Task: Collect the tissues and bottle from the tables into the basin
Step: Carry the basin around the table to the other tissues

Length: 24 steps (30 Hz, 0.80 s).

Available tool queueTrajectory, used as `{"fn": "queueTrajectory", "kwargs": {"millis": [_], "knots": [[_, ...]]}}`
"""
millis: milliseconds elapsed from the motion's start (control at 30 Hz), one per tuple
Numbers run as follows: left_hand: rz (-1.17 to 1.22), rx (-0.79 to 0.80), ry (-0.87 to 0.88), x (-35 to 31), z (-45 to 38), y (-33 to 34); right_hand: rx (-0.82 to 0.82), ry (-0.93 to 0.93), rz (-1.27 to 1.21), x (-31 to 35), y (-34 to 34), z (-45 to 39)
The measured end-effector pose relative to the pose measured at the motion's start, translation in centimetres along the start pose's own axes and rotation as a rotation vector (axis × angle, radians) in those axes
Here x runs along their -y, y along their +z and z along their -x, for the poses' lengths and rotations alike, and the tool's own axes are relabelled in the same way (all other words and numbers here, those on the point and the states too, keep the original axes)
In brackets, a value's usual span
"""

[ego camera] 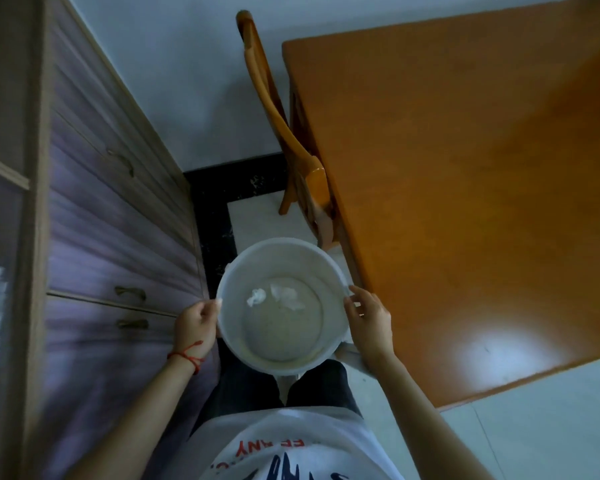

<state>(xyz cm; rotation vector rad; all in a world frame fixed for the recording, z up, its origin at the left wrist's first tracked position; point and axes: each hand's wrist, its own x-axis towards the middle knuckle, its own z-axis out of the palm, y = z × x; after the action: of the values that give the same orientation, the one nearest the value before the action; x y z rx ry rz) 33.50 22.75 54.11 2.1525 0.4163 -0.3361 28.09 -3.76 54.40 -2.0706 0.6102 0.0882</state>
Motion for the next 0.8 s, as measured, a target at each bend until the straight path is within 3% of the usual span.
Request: {"fn": "queueTrajectory", "kwargs": {"millis": [267, 800], "knots": [[0.016, -0.084, -0.020, 1.9, 4.2, 0.2, 0.026, -0.019, -0.011, -1.3, -0.4, 2.1], [0.077, -0.026, -0.013, 6.7, 15.5, -0.4, -0.058, 0.069, -0.108, -6.7, -2.0, 15.8]]}}
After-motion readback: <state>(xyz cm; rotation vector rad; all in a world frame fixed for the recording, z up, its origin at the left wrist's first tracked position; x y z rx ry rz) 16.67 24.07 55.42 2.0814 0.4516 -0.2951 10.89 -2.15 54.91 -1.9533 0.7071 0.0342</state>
